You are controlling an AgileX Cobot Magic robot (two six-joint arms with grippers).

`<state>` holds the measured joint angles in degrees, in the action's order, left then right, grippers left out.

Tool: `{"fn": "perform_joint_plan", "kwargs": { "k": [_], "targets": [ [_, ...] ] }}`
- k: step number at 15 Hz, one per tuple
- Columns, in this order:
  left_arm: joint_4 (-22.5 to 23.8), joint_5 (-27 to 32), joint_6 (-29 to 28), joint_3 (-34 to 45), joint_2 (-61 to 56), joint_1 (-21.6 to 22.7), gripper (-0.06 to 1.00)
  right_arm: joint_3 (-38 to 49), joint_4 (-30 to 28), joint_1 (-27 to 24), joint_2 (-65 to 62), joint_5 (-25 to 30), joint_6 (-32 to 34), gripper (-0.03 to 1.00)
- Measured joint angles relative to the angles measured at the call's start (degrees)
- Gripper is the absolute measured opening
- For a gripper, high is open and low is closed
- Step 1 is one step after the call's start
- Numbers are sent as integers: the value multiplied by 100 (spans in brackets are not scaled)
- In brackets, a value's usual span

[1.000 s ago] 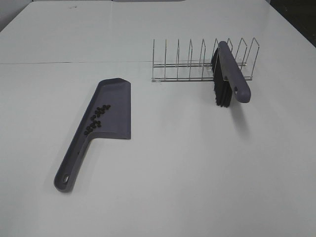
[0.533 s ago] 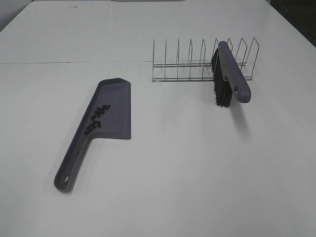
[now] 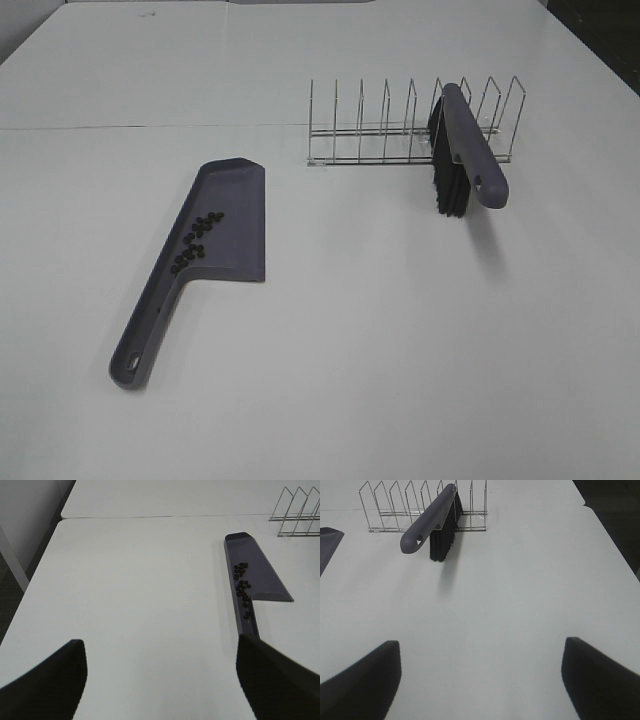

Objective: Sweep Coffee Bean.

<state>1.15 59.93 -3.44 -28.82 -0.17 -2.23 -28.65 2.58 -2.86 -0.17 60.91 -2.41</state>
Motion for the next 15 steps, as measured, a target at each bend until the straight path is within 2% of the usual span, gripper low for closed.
{"fn": "perform_joint_plan", "kwargs": {
  "k": [15],
  "targets": [
    [0,0,0,0,0,0,77,0,0,0,0,0,0,77]
  ]
}}
